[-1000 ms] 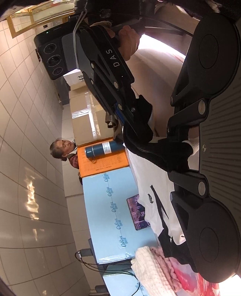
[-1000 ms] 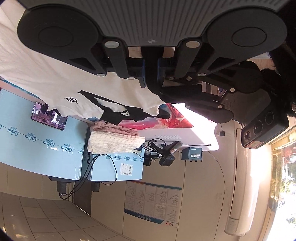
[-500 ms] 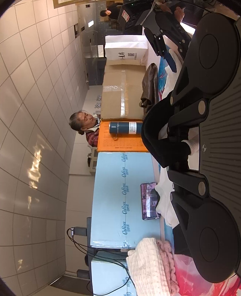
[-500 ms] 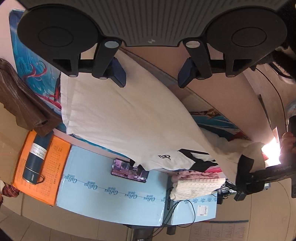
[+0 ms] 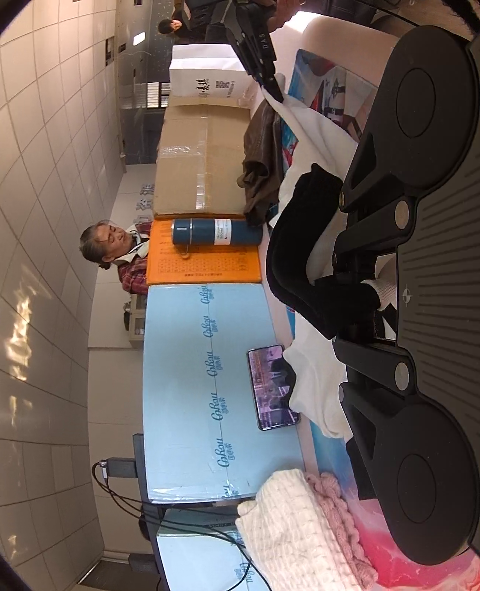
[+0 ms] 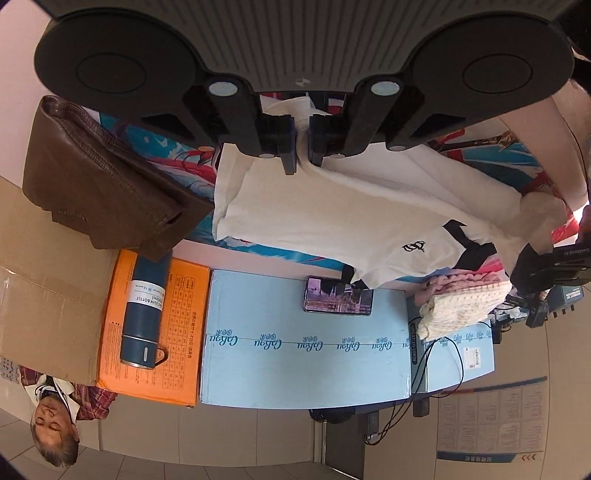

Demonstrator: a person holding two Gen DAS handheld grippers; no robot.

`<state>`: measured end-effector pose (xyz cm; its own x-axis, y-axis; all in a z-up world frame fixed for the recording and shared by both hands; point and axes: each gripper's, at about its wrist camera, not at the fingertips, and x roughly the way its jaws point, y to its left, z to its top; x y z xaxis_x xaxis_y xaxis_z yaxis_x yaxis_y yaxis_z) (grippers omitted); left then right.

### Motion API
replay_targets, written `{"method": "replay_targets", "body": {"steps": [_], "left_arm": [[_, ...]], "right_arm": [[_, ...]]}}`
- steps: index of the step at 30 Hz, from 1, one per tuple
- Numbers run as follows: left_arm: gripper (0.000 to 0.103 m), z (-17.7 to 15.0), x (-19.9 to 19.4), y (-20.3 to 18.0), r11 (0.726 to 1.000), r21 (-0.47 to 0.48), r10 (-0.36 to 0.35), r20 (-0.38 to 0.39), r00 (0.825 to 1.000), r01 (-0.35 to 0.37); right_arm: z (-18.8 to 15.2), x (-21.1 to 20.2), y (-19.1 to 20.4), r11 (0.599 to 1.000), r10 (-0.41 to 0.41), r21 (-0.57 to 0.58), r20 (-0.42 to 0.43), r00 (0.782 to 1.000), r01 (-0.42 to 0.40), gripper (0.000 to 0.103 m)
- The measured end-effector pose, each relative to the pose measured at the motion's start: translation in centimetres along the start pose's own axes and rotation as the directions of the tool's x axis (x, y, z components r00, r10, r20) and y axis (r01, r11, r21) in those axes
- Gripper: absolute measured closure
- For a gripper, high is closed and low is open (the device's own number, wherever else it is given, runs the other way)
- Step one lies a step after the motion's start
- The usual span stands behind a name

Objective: Fold clothes
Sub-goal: 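Grasp the shirt edge with the right gripper and fold it over the body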

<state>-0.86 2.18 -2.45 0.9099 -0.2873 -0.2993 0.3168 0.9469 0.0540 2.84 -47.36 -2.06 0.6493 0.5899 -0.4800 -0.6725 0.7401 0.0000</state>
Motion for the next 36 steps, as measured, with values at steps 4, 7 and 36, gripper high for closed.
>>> {"method": "replay_targets", "body": {"steps": [4,7,36], "left_arm": [[0.095,0.0,3.9,2.4,0.999,0.011,-0.037,-0.146,0.989,0.039],[0.084,-0.5,6.0,3.8,1.0,-0.003,-0.02,-0.238,0.971,0.02],[0.092,-3.8,-3.5,3.6,0.978,-0.166,0.094,-0.173,0.98,-0.124]], "right_arm": [[0.7,3.7,-1.4,1.0,0.006,0.005,-0.06,0.998,-0.006,0.097],[0.6,5.5,-2.2,0.999,0.008,0.042,-0.09,0.996,-0.004,0.094],[-3.7,0.8,0.8,0.793,-0.246,0.552,-0.095,0.964,0.257,0.033]]}}
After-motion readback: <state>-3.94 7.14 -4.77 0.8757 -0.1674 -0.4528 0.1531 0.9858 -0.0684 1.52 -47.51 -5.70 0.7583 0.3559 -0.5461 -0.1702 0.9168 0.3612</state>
